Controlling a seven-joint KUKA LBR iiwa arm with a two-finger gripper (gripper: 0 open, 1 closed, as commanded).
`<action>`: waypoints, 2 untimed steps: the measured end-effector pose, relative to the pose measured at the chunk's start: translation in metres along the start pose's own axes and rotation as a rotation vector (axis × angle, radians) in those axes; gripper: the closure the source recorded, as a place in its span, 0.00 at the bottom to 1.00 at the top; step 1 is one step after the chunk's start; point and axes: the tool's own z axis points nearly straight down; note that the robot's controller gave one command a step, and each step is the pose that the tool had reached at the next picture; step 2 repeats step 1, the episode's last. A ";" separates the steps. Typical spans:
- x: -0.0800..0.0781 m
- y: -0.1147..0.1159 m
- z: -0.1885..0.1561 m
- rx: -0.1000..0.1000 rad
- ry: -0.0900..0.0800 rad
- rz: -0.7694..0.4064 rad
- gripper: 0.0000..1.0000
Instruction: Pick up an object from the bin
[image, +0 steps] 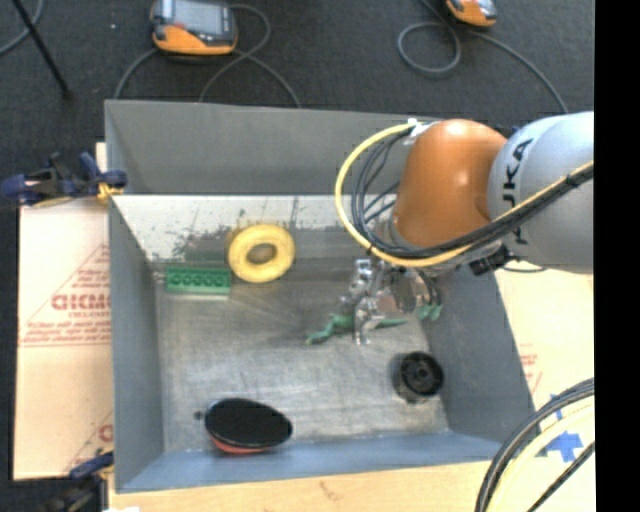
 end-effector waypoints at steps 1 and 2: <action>0.000 -0.004 -0.028 0.000 0.001 0.010 1.00; 0.000 -0.004 -0.028 0.000 0.001 0.010 1.00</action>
Offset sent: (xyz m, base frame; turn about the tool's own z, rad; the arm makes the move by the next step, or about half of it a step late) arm 0.0033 0.0033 0.0225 -0.0033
